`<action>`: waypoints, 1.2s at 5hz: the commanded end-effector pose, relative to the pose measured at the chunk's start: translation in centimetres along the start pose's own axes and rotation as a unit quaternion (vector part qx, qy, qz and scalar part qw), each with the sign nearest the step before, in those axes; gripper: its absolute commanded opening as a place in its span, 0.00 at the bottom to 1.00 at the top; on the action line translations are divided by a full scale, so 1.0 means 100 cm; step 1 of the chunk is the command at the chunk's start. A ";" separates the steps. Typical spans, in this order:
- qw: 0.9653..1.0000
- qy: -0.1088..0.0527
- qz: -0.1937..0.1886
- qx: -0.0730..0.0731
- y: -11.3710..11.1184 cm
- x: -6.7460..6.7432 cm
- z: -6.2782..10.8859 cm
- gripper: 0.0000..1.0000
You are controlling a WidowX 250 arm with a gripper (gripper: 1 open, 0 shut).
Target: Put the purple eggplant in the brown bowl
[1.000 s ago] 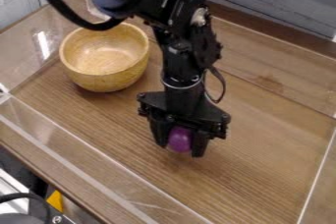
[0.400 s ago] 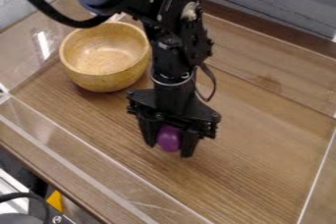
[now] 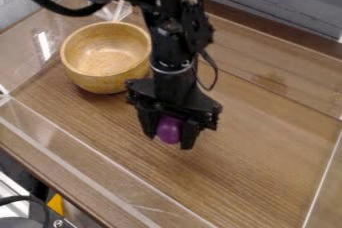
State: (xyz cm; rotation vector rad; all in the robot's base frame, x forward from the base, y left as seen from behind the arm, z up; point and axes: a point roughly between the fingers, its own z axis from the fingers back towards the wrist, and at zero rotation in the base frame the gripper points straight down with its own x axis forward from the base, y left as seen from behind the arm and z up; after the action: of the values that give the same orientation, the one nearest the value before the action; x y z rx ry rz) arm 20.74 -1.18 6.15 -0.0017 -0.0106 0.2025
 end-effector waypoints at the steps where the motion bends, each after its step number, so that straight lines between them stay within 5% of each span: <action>1: 0.999 -0.038 0.002 -0.006 0.009 0.012 0.026 0.00; 3: 0.998 -0.063 0.016 -0.012 0.037 0.045 0.051 0.00; 4: 0.996 -0.074 0.058 -0.002 0.070 0.067 0.054 0.00; 6: 0.990 -0.097 0.103 0.014 0.140 0.093 0.040 0.00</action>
State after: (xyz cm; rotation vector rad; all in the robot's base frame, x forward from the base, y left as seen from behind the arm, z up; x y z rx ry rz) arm 26.20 13.77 8.47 0.0241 -0.1395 0.4119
